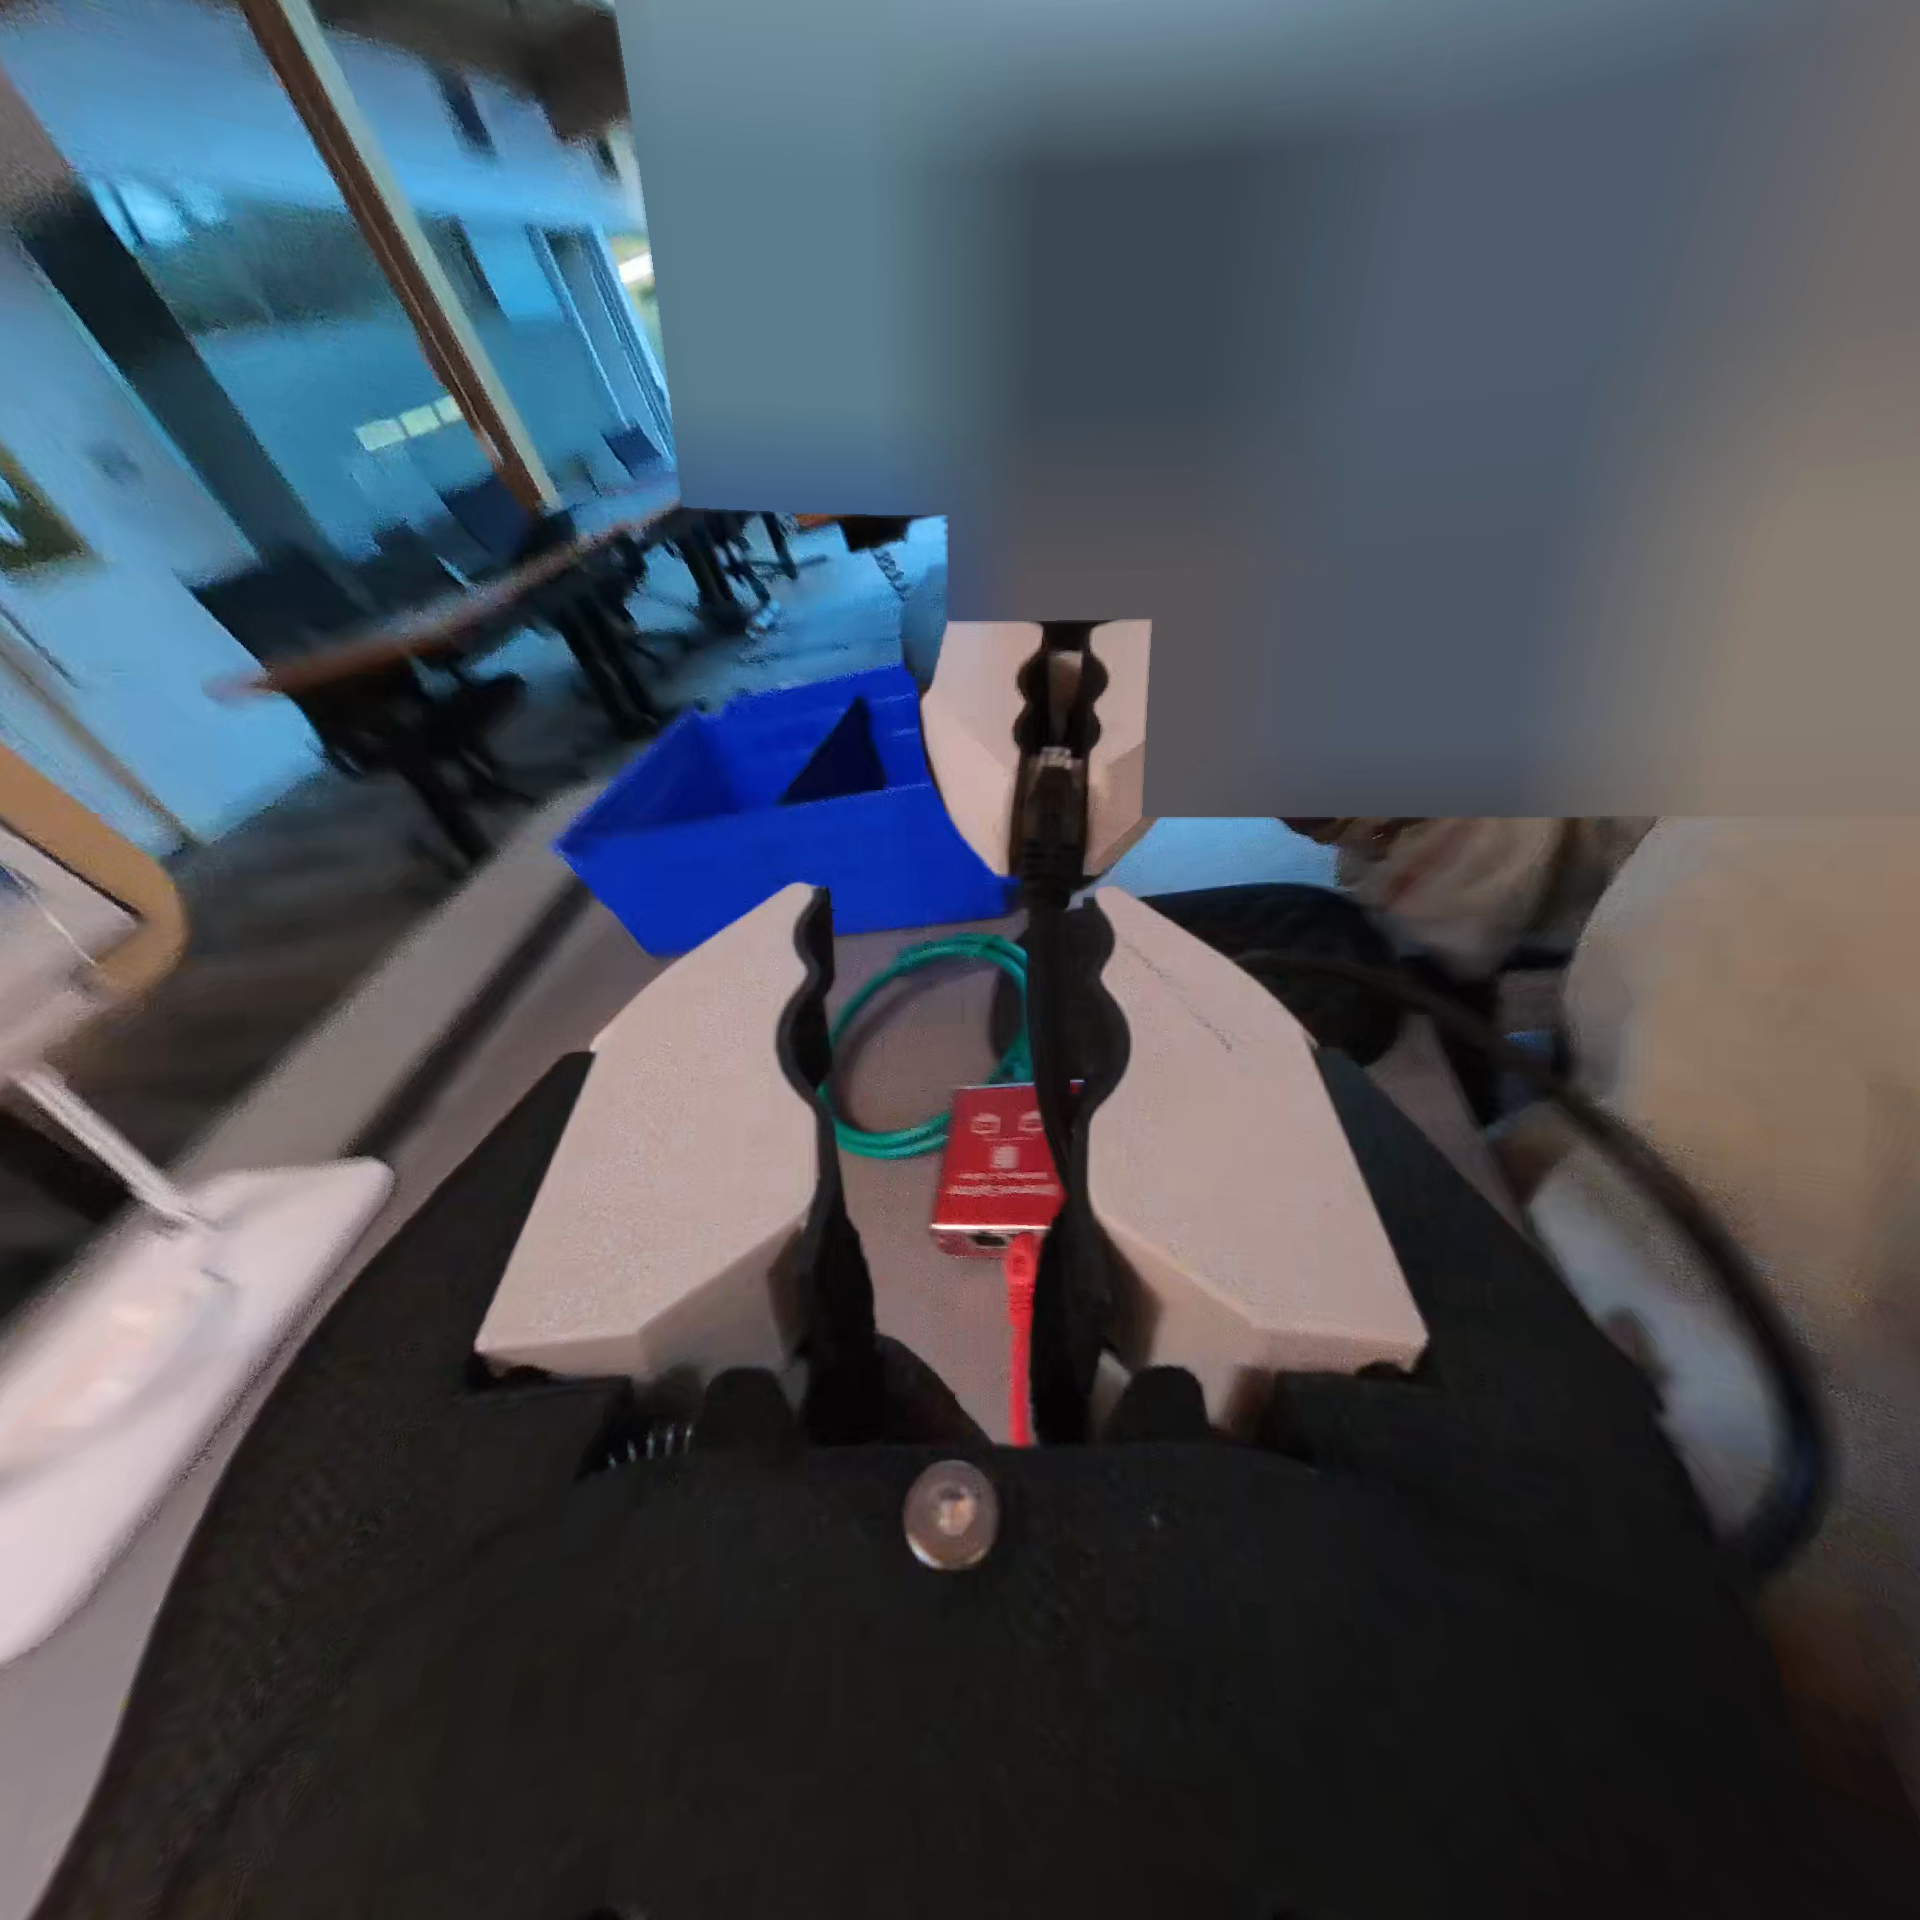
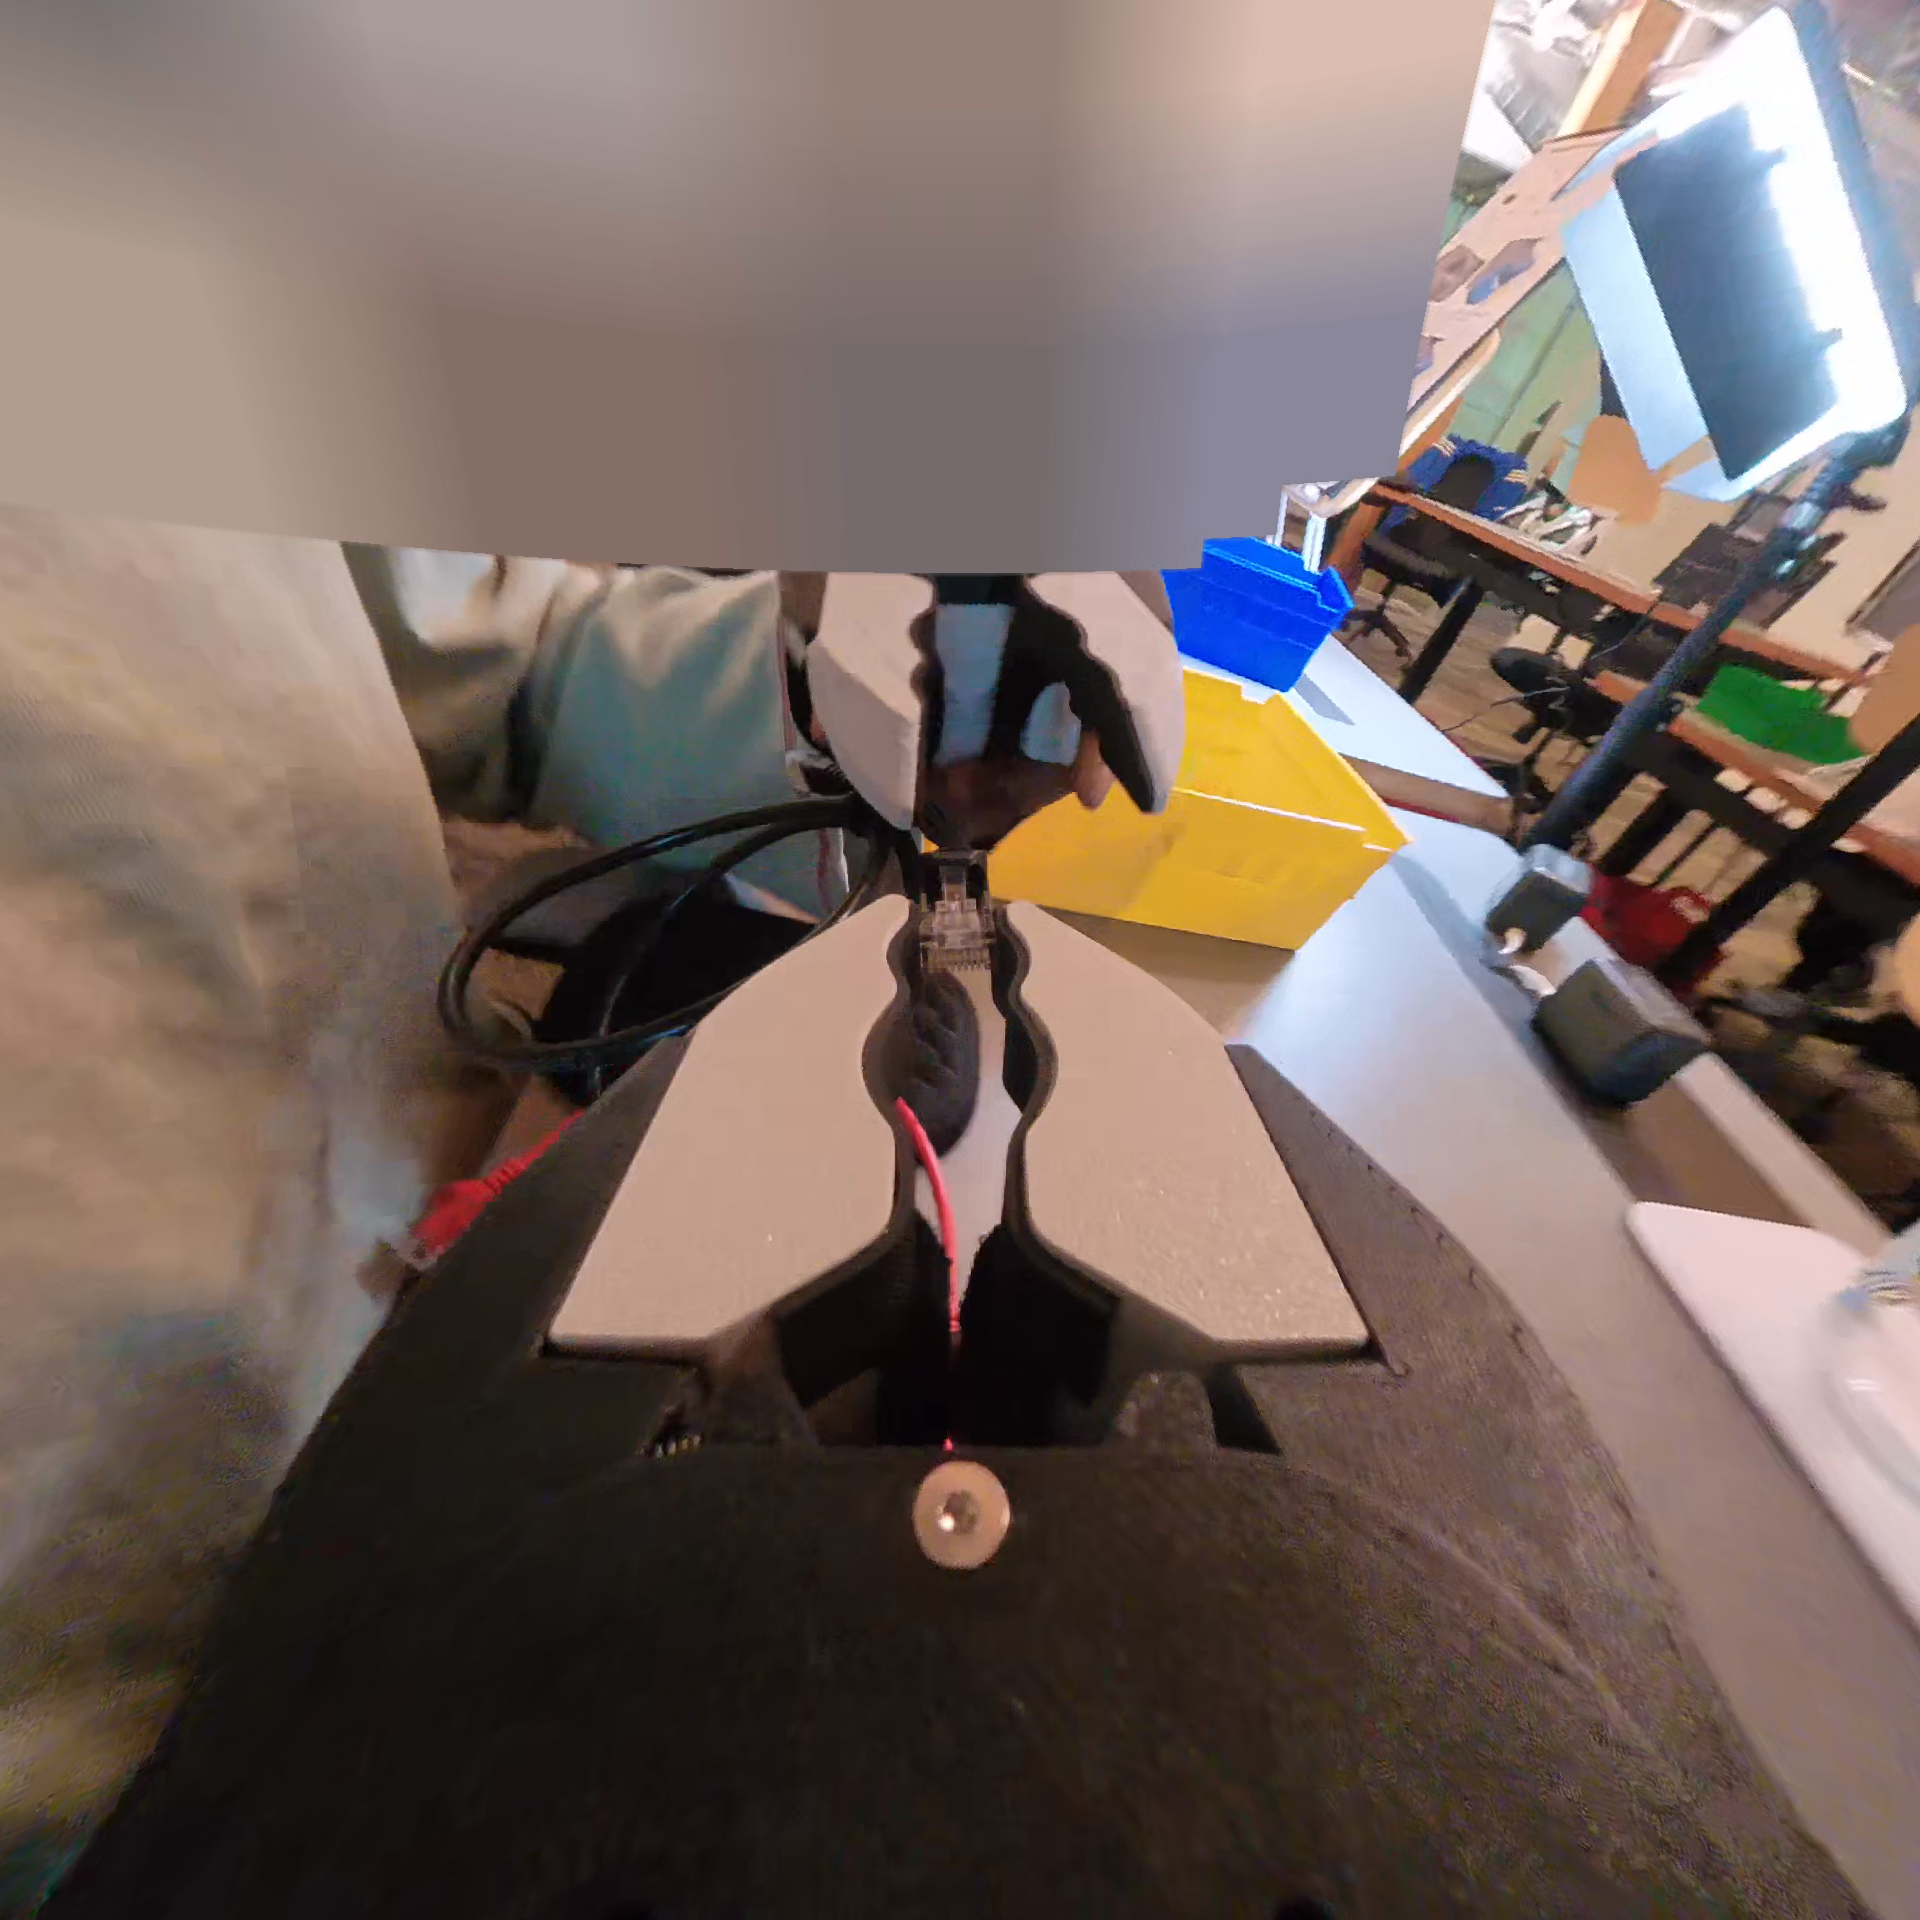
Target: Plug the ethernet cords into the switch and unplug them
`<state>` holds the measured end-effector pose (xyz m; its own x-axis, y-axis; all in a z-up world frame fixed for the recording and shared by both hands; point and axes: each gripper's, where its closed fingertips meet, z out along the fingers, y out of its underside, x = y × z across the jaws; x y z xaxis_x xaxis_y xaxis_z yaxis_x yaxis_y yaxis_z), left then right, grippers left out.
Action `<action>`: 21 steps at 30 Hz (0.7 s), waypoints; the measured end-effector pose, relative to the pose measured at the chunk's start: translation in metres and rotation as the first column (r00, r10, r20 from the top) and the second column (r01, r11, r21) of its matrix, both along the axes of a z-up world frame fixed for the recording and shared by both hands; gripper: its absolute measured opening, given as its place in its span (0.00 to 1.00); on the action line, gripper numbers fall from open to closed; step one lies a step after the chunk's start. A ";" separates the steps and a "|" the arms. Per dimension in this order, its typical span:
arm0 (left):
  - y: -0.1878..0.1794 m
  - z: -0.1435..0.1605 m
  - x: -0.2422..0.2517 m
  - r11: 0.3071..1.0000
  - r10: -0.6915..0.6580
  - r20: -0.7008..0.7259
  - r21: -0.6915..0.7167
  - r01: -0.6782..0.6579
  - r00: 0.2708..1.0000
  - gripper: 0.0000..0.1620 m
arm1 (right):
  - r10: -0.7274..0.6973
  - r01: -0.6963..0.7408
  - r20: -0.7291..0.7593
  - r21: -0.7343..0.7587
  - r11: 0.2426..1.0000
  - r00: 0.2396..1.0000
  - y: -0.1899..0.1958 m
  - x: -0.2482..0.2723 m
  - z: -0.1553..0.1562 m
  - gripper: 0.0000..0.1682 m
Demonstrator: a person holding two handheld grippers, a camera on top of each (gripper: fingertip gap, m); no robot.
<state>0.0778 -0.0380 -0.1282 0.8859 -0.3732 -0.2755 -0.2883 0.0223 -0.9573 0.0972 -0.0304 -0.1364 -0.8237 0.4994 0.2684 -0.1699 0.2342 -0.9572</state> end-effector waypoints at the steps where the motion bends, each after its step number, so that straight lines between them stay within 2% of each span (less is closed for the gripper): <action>1: 0.001 -0.001 0.004 1.000 0.002 -0.046 0.022 -0.001 0.999 0.27 | 0.012 -0.011 0.023 -0.041 0.999 1.000 0.000 0.000 -0.002 0.07; 4: 0.004 -0.011 0.022 0.995 -0.090 0.019 -0.048 0.091 0.996 0.25 | 0.020 -0.015 0.055 -0.098 0.995 0.998 -0.003 -0.001 -0.009 0.07; 6: 0.007 -0.017 0.023 0.993 -0.085 0.058 -0.082 0.089 0.995 0.18 | 0.019 -0.014 0.040 -0.115 0.993 0.999 -0.004 -0.001 -0.010 0.07; 9: 0.008 -0.017 0.023 0.995 -0.085 0.067 -0.056 0.088 0.994 0.09 | 0.013 -0.009 0.026 -0.128 0.992 1.000 -0.004 -0.001 -0.010 0.07; 13: 0.009 -0.024 0.025 0.993 -0.083 0.052 -0.077 0.087 0.995 0.08 | 0.038 -0.036 0.009 -0.152 0.988 0.999 -0.006 0.002 -0.009 0.07; 16: 0.008 -0.030 0.026 0.989 -0.103 0.043 -0.105 0.107 0.994 0.13 | 0.053 -0.053 -0.001 -0.165 0.985 0.999 -0.007 0.003 -0.008 0.07; 19: 0.008 -0.030 0.025 0.989 -0.106 0.049 -0.100 0.110 0.993 0.06 | 0.056 -0.057 -0.008 -0.172 0.983 0.998 -0.008 0.004 -0.009 0.07; 21: 0.008 -0.031 0.025 0.989 -0.103 0.039 -0.105 0.107 0.994 0.06 | 0.053 -0.054 -0.008 -0.172 0.984 0.999 -0.007 0.003 -0.010 0.07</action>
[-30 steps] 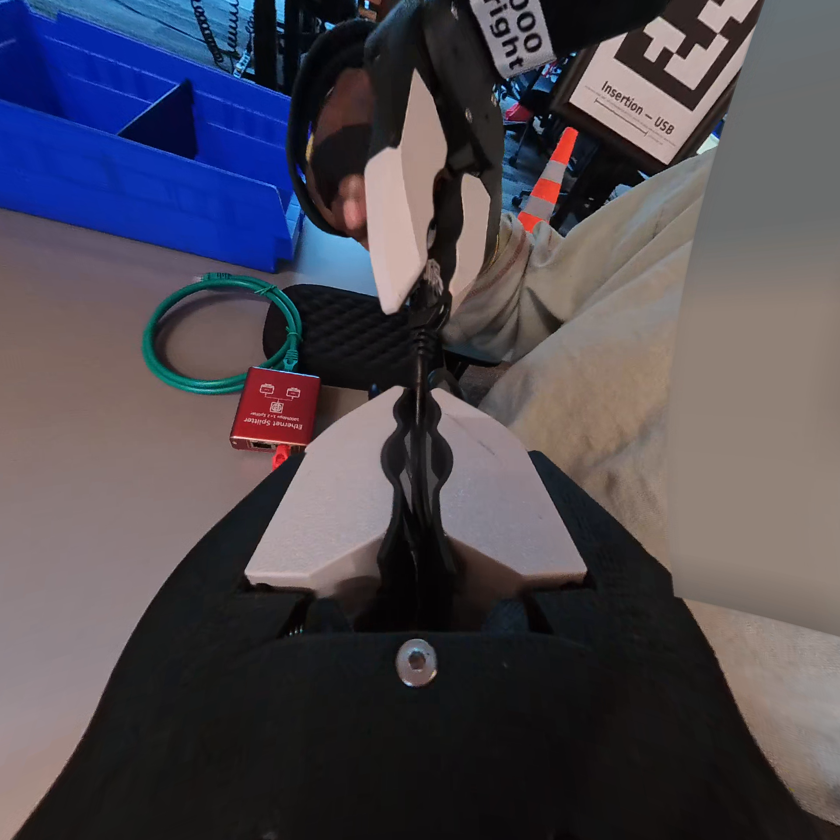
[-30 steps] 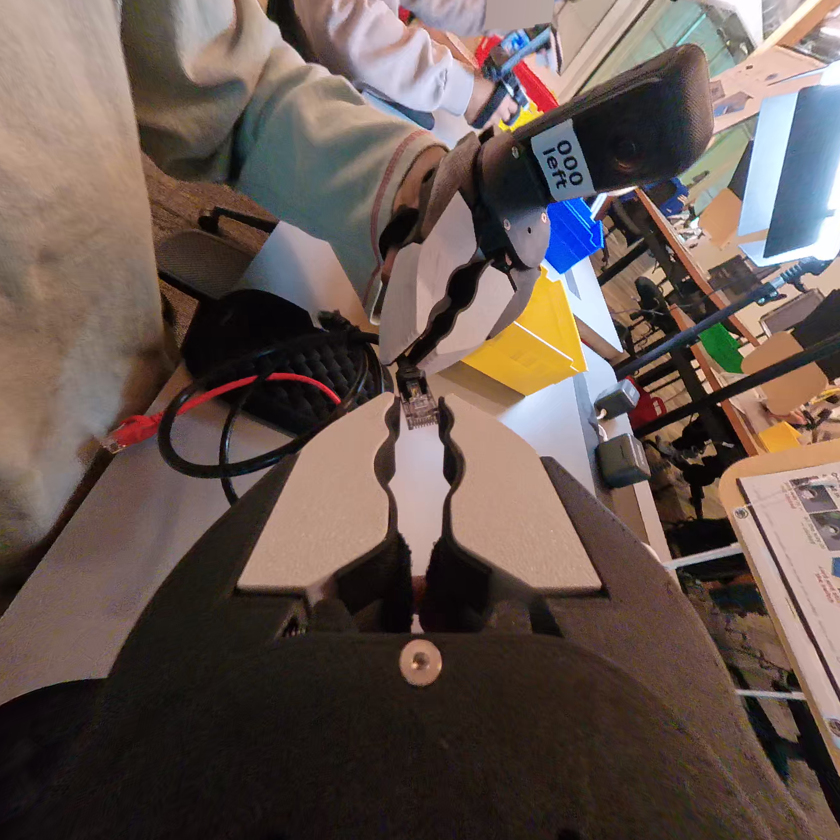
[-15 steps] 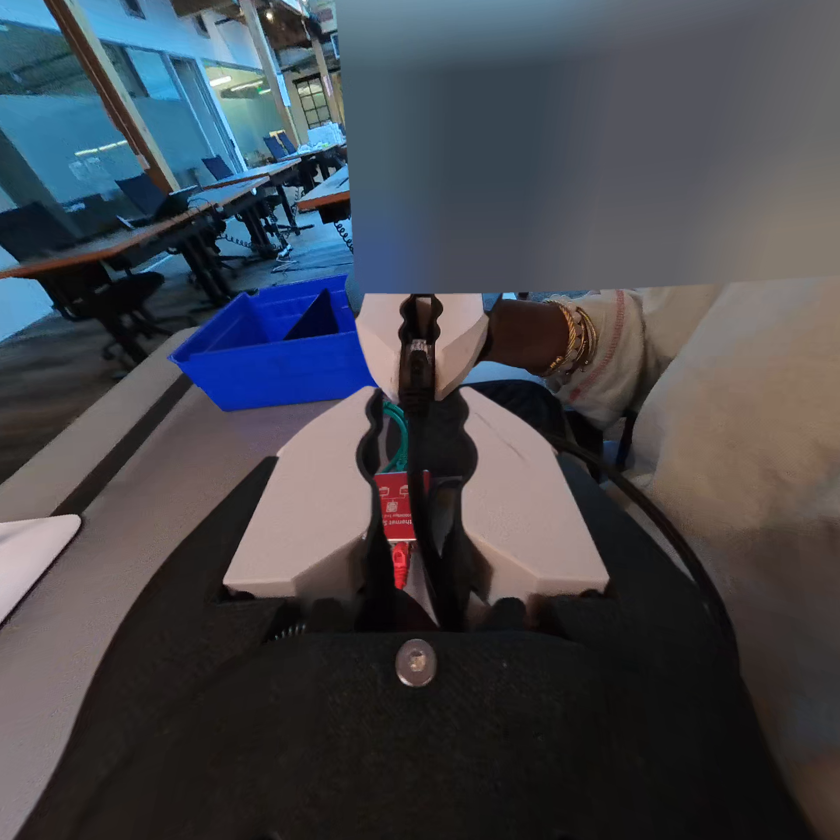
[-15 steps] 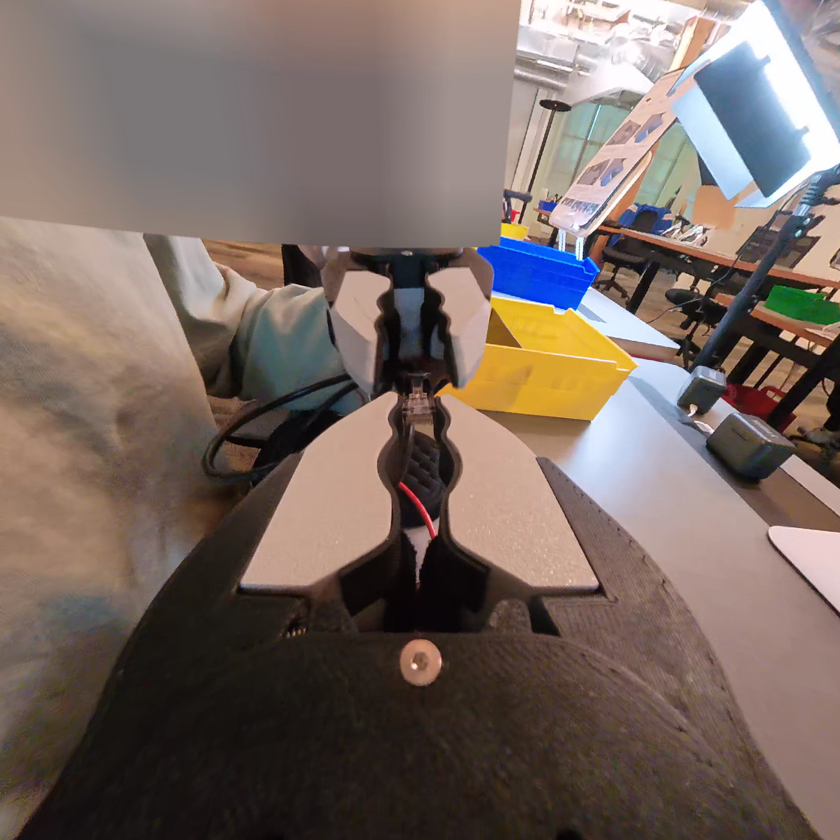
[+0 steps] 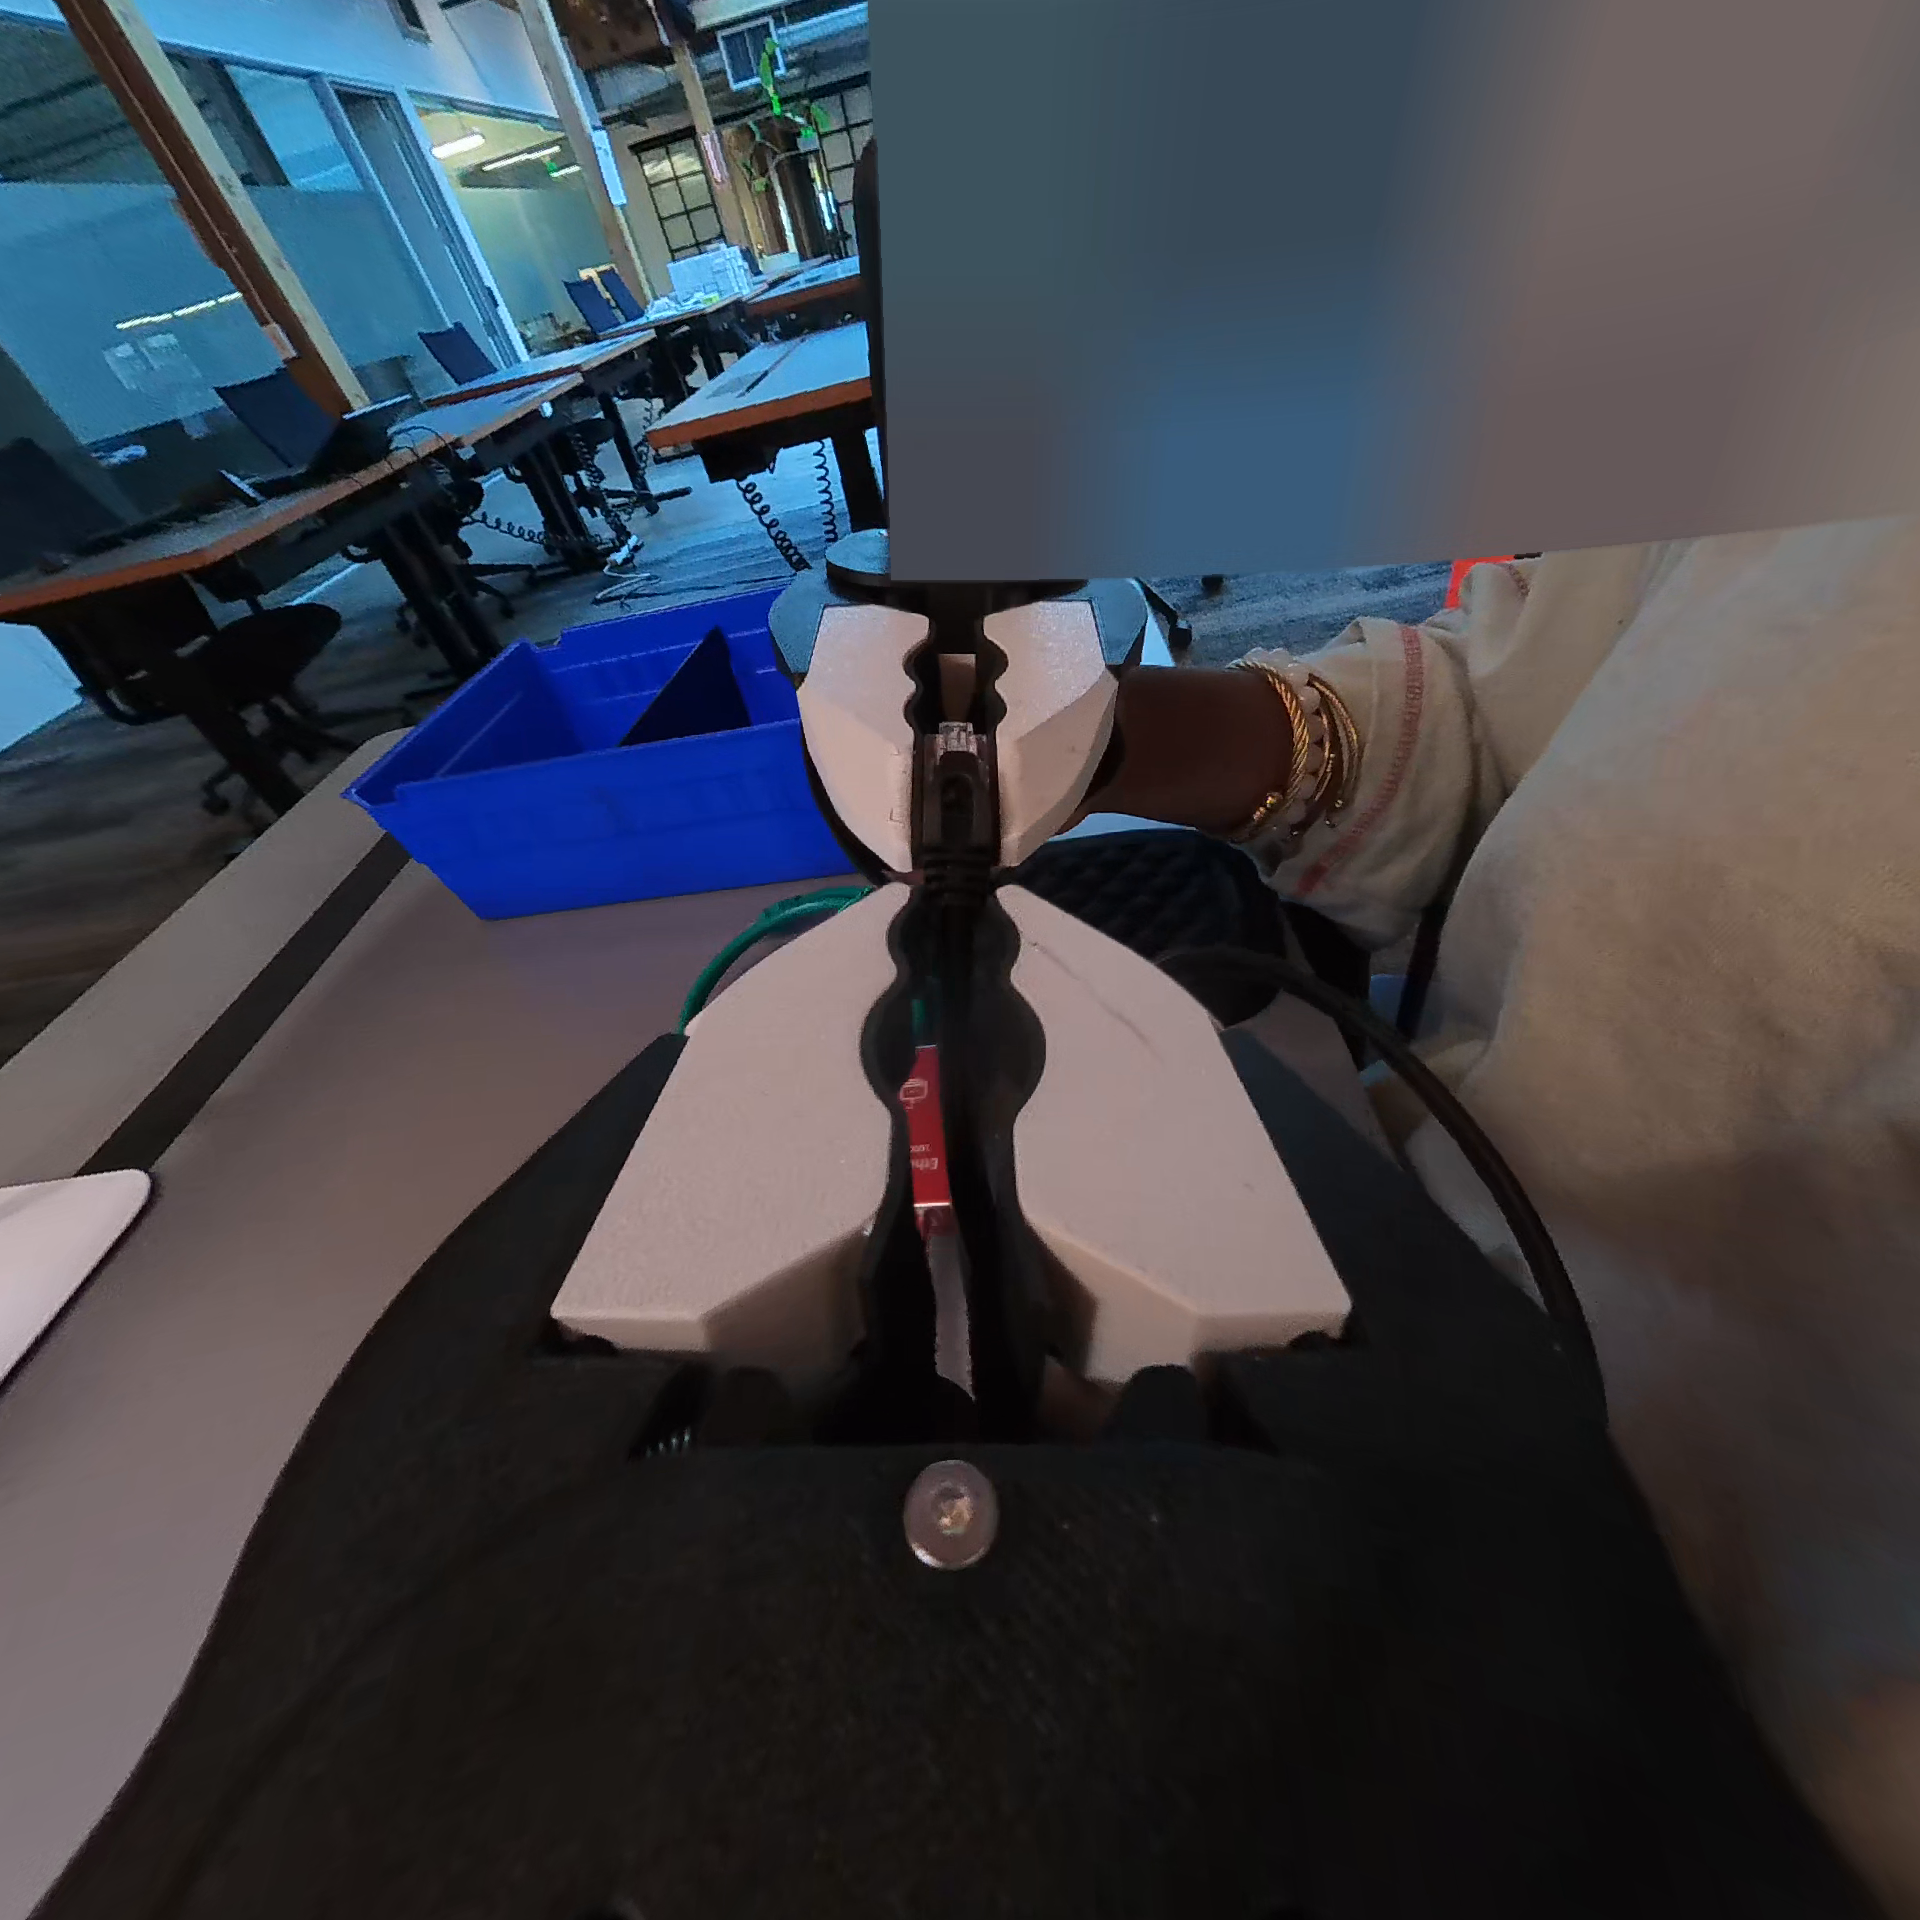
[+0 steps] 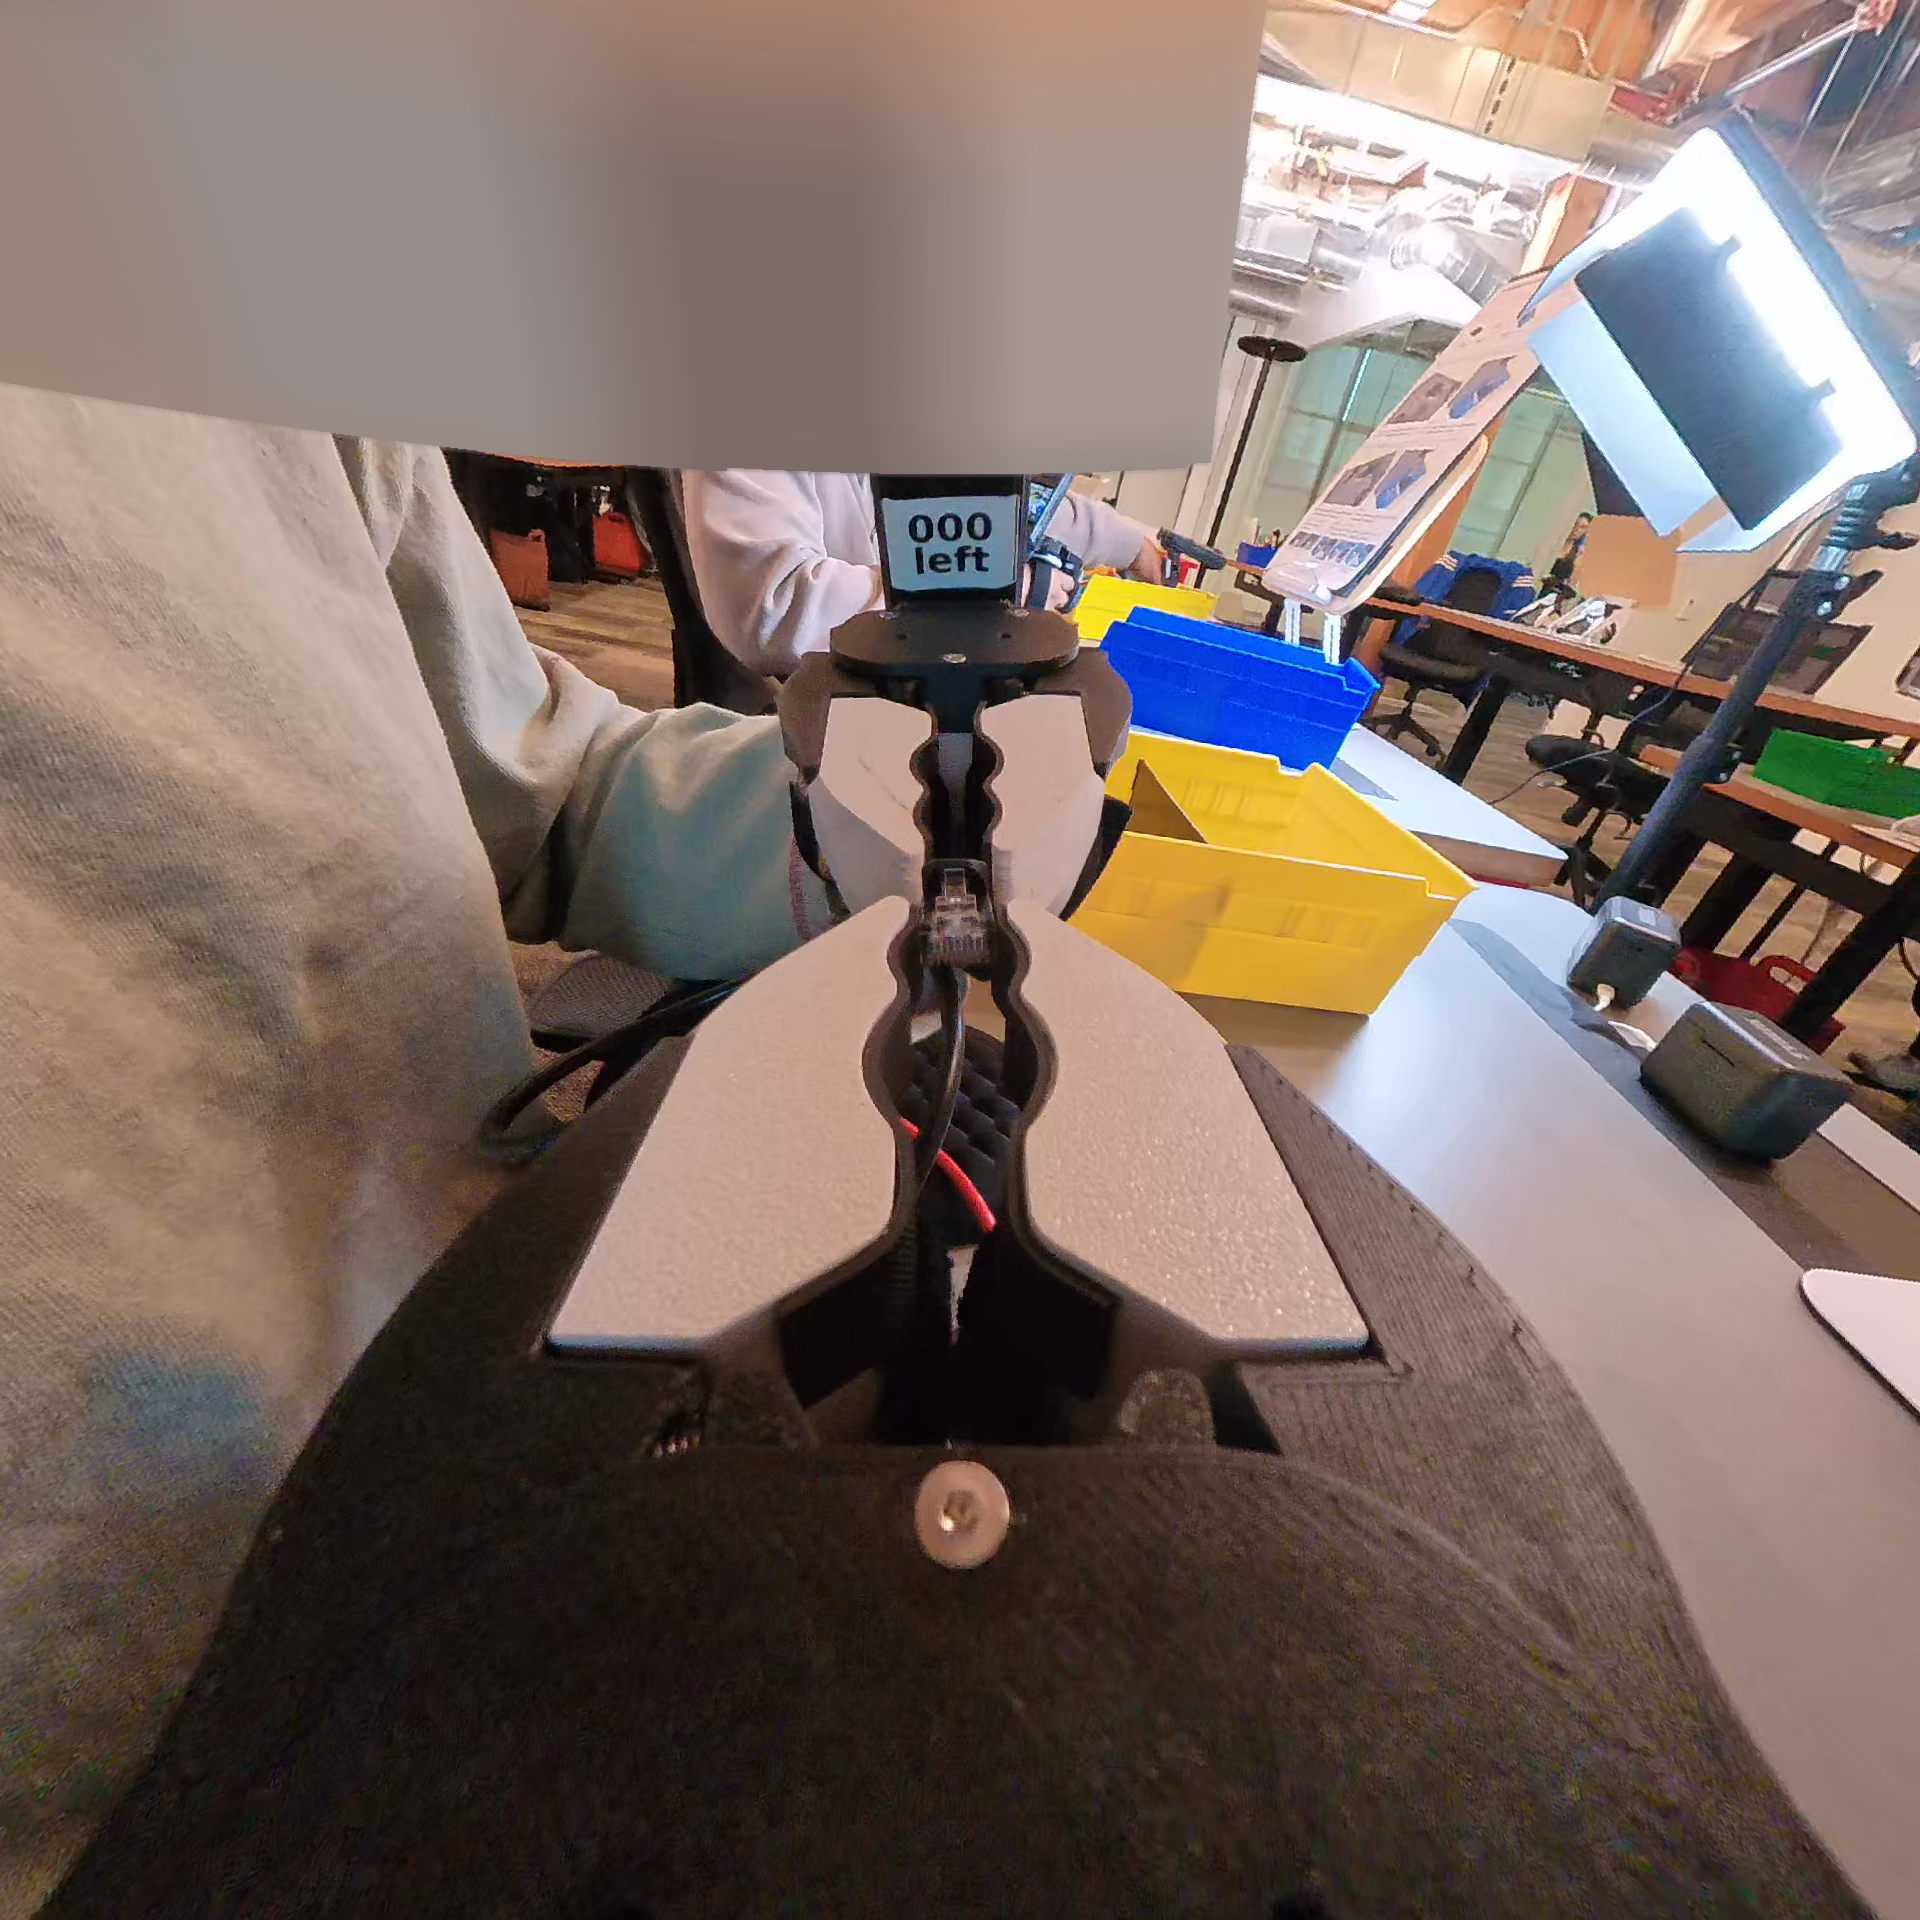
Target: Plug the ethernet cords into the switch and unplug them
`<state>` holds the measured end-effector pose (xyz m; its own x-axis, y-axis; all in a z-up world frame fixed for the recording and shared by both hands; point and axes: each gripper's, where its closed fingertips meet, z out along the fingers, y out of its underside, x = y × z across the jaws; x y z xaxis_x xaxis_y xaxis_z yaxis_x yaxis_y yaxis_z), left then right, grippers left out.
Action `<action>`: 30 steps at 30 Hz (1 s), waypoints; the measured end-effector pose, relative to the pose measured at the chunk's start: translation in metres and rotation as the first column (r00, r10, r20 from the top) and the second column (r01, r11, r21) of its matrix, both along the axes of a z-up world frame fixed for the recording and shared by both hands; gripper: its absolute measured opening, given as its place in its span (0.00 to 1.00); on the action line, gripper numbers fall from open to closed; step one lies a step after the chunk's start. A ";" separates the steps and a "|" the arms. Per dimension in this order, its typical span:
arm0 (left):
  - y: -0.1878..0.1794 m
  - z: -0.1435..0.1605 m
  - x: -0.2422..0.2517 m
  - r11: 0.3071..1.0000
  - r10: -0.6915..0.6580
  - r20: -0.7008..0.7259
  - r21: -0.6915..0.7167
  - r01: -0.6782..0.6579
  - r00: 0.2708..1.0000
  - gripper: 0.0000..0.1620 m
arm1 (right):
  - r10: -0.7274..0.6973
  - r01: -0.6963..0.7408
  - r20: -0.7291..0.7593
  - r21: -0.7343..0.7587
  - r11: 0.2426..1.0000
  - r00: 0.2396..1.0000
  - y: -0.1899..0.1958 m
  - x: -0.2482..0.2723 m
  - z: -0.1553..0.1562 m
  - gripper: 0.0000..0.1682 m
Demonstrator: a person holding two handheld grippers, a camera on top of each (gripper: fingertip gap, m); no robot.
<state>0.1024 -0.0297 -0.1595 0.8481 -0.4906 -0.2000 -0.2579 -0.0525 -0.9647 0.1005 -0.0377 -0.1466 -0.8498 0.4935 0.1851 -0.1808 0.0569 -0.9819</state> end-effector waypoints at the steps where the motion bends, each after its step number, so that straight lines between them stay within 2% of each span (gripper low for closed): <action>1: 0.000 0.000 0.000 1.000 0.002 -0.009 0.003 -0.002 1.000 0.06 | 0.000 0.000 -0.002 -0.001 1.000 1.000 0.000 0.000 0.000 0.07; 9: -0.002 -0.003 0.002 0.998 -0.004 -0.063 -0.056 0.000 0.998 0.06 | 0.014 -0.014 0.003 -0.044 0.999 1.000 -0.001 0.002 -0.002 0.07; 13: -0.007 -0.016 -0.007 0.976 0.016 -0.114 -0.216 -0.040 0.993 0.06 | 0.016 -0.018 0.080 0.023 1.000 0.997 0.002 0.002 -0.018 0.10; 15: -0.017 -0.018 -0.023 0.954 0.049 -0.165 -0.285 -0.095 0.985 0.06 | -0.090 0.051 0.216 0.178 0.983 0.972 0.022 -0.008 -0.049 0.33; 17: -0.027 -0.017 -0.041 0.929 0.092 -0.208 -0.335 -0.159 0.974 0.06 | -0.247 0.108 0.322 0.394 0.913 0.914 0.050 -0.015 -0.090 0.45; 18: -0.032 -0.018 -0.048 0.915 0.103 -0.232 -0.358 -0.184 0.967 0.06 | -0.289 0.107 0.345 0.463 0.880 0.893 0.059 -0.015 -0.104 0.47; 22: -0.049 -0.027 -0.070 0.841 0.120 -0.296 -0.476 -0.255 0.948 0.06 | -0.361 0.061 0.400 0.594 0.802 0.842 0.072 -0.017 -0.141 0.49; 27: -0.054 -0.052 -0.077 0.757 0.071 -0.312 -0.601 -0.254 0.948 0.06 | -0.418 -0.023 0.410 0.736 0.676 0.811 0.082 -0.023 -0.177 0.49; 30: -0.051 -0.066 -0.082 0.730 0.068 -0.299 -0.636 -0.252 0.952 0.06 | -0.372 -0.078 0.438 0.726 0.684 0.818 0.078 -0.022 -0.182 0.42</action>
